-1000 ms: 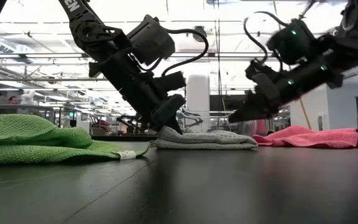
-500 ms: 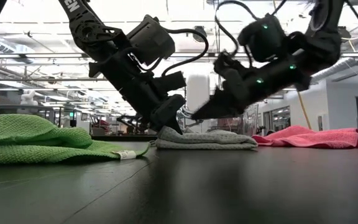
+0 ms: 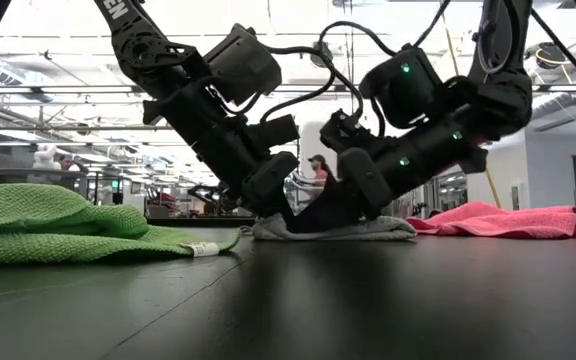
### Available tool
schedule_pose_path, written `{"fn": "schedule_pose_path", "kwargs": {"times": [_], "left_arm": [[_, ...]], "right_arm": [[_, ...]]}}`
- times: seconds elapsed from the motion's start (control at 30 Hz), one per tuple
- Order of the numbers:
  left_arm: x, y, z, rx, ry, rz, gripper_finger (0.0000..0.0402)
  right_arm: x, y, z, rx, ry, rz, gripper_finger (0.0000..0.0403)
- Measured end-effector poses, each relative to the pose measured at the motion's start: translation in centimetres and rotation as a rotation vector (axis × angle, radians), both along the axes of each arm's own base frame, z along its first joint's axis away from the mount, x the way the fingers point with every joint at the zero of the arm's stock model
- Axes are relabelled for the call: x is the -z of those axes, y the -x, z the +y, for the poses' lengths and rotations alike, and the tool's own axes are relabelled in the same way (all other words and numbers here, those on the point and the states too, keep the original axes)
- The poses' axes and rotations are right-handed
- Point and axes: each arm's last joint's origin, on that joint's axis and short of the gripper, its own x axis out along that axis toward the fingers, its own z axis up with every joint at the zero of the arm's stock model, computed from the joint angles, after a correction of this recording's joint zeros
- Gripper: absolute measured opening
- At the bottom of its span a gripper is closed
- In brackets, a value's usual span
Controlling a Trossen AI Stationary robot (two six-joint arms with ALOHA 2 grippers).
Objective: Fold microfiber towels
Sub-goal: Fold the gray microfiber cloth
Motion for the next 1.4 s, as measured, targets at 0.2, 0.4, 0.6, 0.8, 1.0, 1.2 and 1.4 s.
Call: {"fn": "schedule_pose_path", "kwargs": {"times": [0.2,0.4,0.6,0.8,1.0,1.2,1.4], "left_arm": [[0.0,0.0,0.0,0.002,0.002,0.002,0.0009],[0.0,0.0,0.0,0.008,-0.002,0.006,0.0003],[0.0,0.0,0.0,0.01,-0.004,0.007,0.0012],[0.0,0.0,0.0,0.009,-0.005,0.008,0.0006],[0.0,0.0,-0.1,0.01,-0.005,0.008,0.0008],[0.0,0.0,-0.1,0.009,-0.004,0.007,0.0011],[0.0,0.0,-0.1,0.006,-0.002,0.006,0.0004]], "right_arm": [[0.3,1.5,0.0,-0.016,-0.009,0.024,0.0],[-1.4,2.8,-0.1,-0.022,-0.011,0.012,0.0],[-5.2,3.2,-0.2,-0.072,0.09,-0.065,0.0],[-4.5,3.6,-1.8,-0.054,0.141,0.016,0.0],[-3.1,3.1,-3.7,-0.021,0.194,0.011,0.0],[-1.1,3.2,-5.6,0.037,0.183,0.063,0.0],[0.1,3.2,-5.9,0.042,0.145,0.084,0.0]]}}
